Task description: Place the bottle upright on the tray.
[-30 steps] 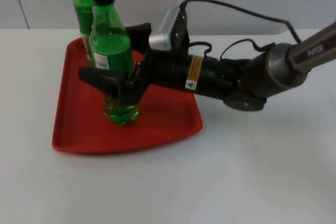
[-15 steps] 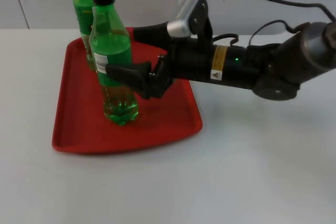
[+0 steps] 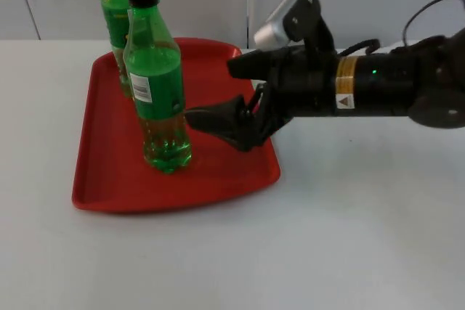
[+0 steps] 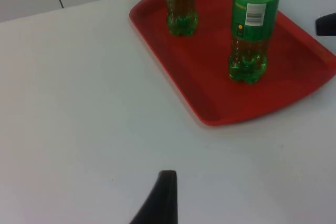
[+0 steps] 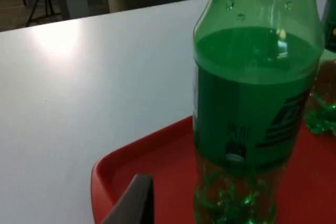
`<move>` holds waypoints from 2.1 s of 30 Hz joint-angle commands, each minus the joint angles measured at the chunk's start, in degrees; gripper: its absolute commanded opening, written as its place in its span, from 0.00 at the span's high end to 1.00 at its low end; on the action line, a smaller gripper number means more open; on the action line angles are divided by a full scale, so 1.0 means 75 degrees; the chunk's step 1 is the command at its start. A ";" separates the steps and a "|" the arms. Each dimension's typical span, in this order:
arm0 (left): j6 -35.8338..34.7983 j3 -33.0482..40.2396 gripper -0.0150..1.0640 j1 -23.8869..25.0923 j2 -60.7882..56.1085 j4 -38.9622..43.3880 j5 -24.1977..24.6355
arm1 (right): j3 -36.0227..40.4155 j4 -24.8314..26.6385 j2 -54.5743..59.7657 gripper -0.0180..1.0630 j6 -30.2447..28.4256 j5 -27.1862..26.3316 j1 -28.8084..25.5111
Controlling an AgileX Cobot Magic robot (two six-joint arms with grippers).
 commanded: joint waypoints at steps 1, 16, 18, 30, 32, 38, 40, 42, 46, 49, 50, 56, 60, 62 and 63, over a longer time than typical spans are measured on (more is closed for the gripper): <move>-0.0042 0.0044 0.17 0.0016 -0.0031 0.0036 -0.0039 | 0.0447 -0.0051 -0.0628 0.01 0.0399 0.0700 -0.0040; -0.0042 0.0044 0.17 0.0016 -0.0031 0.0036 -0.0039 | 0.2418 -0.0646 -0.3018 0.01 0.2177 0.3354 -0.0022; -0.0042 0.0044 0.17 0.0016 -0.0031 0.0036 -0.0039 | 0.2651 -0.0673 -0.3449 0.01 0.2732 0.3870 -0.0022; -0.0042 0.0044 0.17 0.0016 -0.0031 0.0036 -0.0039 | 0.3532 -0.0673 -0.5517 0.01 0.4471 0.5077 -0.0022; -0.0042 0.0044 0.17 0.0016 -0.0031 0.0036 -0.0039 | 0.3679 -0.0706 -0.6001 0.01 0.4505 0.5162 -0.0022; -0.0042 0.0044 0.17 0.0016 -0.0031 0.0036 -0.0039 | 0.3682 -0.1115 -0.6832 0.01 0.4505 0.6468 -0.0022; -0.0042 0.0044 0.17 0.0016 -0.0031 0.0036 -0.0039 | 0.3682 -0.0946 -0.7011 0.01 0.4262 0.7657 -0.0022; -0.0042 0.0044 0.17 0.0016 -0.0031 0.0036 -0.0039 | 0.3682 -0.0807 -0.7037 0.01 0.4205 0.8295 -0.0022; -0.0042 0.0044 0.17 0.0016 -0.0031 0.0036 -0.0039 | 0.3559 0.1230 -0.7037 0.01 0.2599 1.0120 -0.0022; -0.0042 0.0044 0.17 0.0016 -0.0031 0.0036 -0.0039 | 0.3541 0.3607 -0.7037 0.01 0.0123 1.0101 -0.0022; -0.0042 0.0044 0.17 0.0016 -0.0031 0.0036 -0.0039 | 0.3541 0.4604 -0.7037 0.01 -0.0871 1.0101 -0.0022; -0.0042 0.0044 0.17 0.0016 -0.0031 0.0036 -0.0039 | 0.3541 0.7986 -0.7049 0.01 -0.4184 1.0101 -0.0022; -0.0042 0.0044 0.17 0.0016 -0.0031 0.0036 -0.0039 | 0.3541 0.9425 -0.7049 0.01 -0.5603 1.0101 -0.0022; -0.0042 0.0044 0.17 0.0016 -0.0031 0.0036 -0.0039 | 0.3541 1.0140 -0.7049 0.01 -0.6451 1.0101 -0.0022; -0.0042 0.0044 0.17 0.0016 -0.0031 0.0036 -0.0039 | 0.3541 1.0140 -0.7049 0.01 -0.6451 1.0101 -0.0022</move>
